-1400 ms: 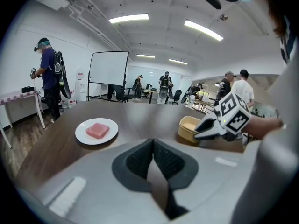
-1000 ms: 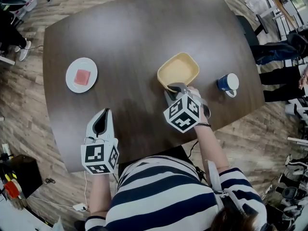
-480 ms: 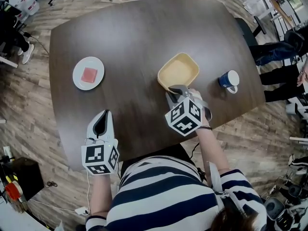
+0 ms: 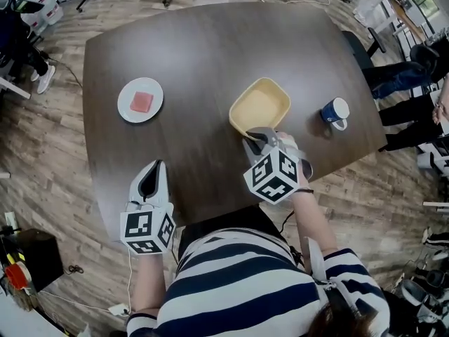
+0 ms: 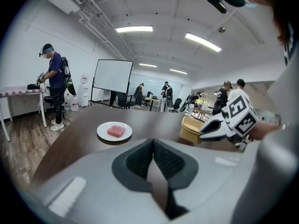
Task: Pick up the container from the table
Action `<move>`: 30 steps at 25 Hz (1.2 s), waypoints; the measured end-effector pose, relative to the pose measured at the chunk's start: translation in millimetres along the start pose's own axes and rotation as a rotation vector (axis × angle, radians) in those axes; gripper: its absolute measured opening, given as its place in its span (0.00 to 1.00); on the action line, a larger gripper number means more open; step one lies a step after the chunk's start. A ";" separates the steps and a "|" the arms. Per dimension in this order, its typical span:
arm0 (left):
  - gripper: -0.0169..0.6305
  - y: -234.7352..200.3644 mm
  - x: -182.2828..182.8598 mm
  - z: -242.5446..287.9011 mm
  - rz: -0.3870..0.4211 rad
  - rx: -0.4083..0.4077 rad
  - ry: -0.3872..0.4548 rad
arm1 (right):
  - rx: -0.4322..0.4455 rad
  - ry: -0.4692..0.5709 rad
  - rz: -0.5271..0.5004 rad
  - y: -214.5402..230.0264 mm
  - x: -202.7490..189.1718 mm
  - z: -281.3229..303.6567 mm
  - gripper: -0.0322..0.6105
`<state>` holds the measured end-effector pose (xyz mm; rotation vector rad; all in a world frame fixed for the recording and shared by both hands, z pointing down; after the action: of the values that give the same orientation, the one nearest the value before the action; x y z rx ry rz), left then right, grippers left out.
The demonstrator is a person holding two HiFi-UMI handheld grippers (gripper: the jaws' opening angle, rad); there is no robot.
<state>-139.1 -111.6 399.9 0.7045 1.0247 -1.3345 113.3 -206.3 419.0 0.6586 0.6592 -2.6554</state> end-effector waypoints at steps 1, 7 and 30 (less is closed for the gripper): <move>0.03 -3.1 -1.0 -4.2 0.000 0.004 0.002 | 0.003 0.004 -0.005 -4.6 3.4 -1.4 0.10; 0.03 -16.8 -10.7 -29.3 -0.004 0.016 0.007 | 0.034 0.024 -0.031 -34.7 20.7 -9.3 0.10; 0.03 -45.3 -17.9 -83.6 -0.010 0.068 0.036 | 0.119 0.051 -0.082 -113.6 43.8 -45.0 0.10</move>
<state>-198.3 -36.0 387.2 0.7775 1.0164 -1.3746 45.8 -96.7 401.9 0.7492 0.5564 -2.7792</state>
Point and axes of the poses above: the fingertips, and each gripper's own axes: z forward along the fingers, y to its right, x out of its top, the point moved 9 cm from there along -z, backward along the fingers, and after that the axes turned 3 degrees about x, right-handed, at the moved point
